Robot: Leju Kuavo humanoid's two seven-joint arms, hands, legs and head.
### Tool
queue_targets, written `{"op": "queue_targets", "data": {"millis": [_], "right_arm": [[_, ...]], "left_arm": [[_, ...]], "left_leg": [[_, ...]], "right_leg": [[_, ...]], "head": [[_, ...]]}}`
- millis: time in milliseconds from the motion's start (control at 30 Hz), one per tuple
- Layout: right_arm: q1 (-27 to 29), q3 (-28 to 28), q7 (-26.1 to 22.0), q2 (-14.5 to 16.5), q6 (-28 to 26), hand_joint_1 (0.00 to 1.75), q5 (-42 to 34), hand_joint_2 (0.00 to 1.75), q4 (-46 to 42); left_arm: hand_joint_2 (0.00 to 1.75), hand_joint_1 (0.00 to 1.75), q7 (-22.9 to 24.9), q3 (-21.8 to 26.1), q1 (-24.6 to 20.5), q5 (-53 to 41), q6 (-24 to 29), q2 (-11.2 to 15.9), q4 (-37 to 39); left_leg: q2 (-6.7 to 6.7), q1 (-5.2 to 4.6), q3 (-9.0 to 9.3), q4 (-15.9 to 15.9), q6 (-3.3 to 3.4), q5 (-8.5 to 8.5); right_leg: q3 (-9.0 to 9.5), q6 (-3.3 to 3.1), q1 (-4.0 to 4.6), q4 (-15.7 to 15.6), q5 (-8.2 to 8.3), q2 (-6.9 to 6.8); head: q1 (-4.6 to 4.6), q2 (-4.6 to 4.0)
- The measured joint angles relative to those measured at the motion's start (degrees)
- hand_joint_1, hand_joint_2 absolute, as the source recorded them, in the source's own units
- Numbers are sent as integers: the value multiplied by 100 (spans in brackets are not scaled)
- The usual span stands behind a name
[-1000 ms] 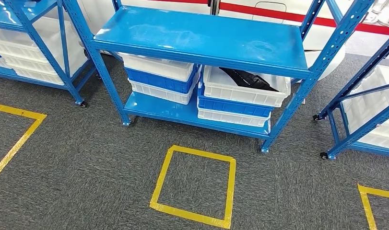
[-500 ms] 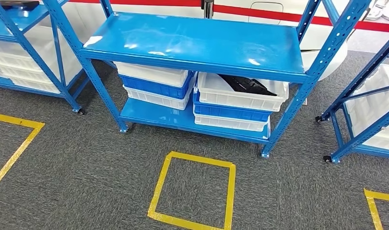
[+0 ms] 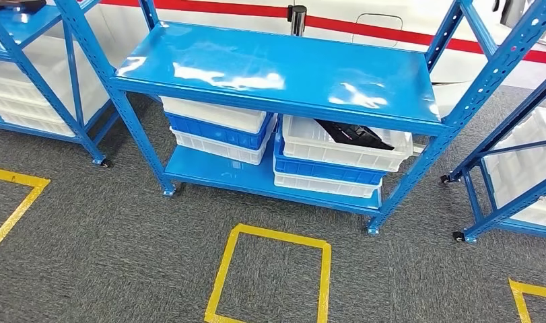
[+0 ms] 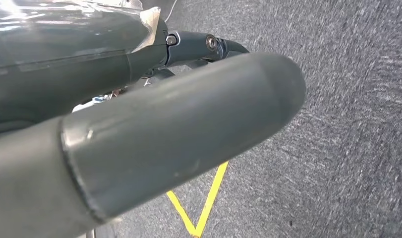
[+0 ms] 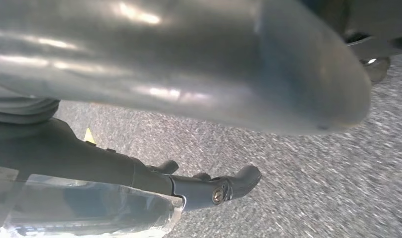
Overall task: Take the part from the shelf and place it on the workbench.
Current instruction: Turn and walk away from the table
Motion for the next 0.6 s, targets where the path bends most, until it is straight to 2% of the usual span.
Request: {"op": "queue_targets", "data": {"millis": [33, 67, 100, 167, 233, 267, 300, 367, 433, 533, 567, 600], "right_arm": [[0, 0, -1, -2, -1, 0, -2, 0, 0], [7, 0, -1, -5, -3, 0, -3, 0, 1], [18, 0, -2, -8, -4, 0, -5, 0, 1], [44, 0, -2, -21, -6, 0, -7, 0, 5], [50, 0, -5, -35, -7, 0, -6, 0, 13], [51, 0, -6, -37, -8, 0, -6, 0, 15], [48, 0, -7, -36, -9, 0, -6, 0, 15], [49, -1, -7, -35, -11, 0, -7, 0, 13], [31, -2, -11, -35, -14, 0, -3, 0, 12], [1, -1, -12, -23, -14, 0, 12, 0, 13], [2, -1, -10, -19, -14, 0, 18, 0, 13], [8, -1, -8, -15, -14, 0, 23, 0, 13]], "left_arm": [[0, 0, -2, 0, -1, -10, -7, -1, 0], [0, 0, -2, 0, -1, -15, -15, -2, 0], [0, 0, -2, 0, -1, -17, -21, -4, 0], [0, 0, -2, 0, 0, -20, -27, -17, 2], [0, 0, -5, 0, -8, -21, -27, -32, 7], [0, 0, -6, 1, -16, -21, -27, -36, 8], [0, 0, -7, 1, -27, -23, -26, -37, 8], [0, 0, -3, 0, -45, -24, -19, -38, 4], [0, 0, -9, -2, -61, -20, 26, -42, 2], [0, 0, -23, -2, -71, -16, 181, -40, 2], [0, 0, -22, -2, -69, -19, 231, -39, 2], [0, 0, -22, -1, -69, -22, 274, -39, 2]], "left_leg": [[-4, -2, 41, 2, 2, -34], [-15, -4, 93, 3, -2, -73], [-28, -5, 150, 4, -11, -117], [-48, -9, 275, 4, -40, -222], [-56, -26, 366, 8, -96, -343], [-57, -31, 402, 10, -132, -387], [-58, -36, 447, 17, -165, -417], [-51, -26, 490, 78, -216, -464], [-40, -2, 311, 437, -283, -581], [-32, 49, -319, 1289, -393, -887], [-29, 67, -463, 1368, -415, -868], [-26, 86, -514, 1255, -431, -712]], "right_leg": [[-215, -2, 0, 255, -68, -1], [-347, 28, 0, 329, -34, -2], [-384, 85, 1, 197, 103, -3], [-304, 170, 11, -477, 606, -5], [-224, 98, 33, -979, 887, -30], [-210, 34, 45, -1067, 939, -41], [-193, -39, 46, -1084, 910, -47], [-71, -104, -10, -1156, 973, -39], [75, -157, -66, -1213, 966, -34], [150, -218, -69, -1223, 899, -17], [181, -216, -74, -1223, 867, -8], [225, -202, -81, -1223, 830, 0]], "head": [[1, 0], [3, 0], [5, 0], [13, 0], [13, 0], [10, 0], [8, 0], [5, 0], [-3, 0], [-9, 0], [-10, 0], [-10, 0]]}}
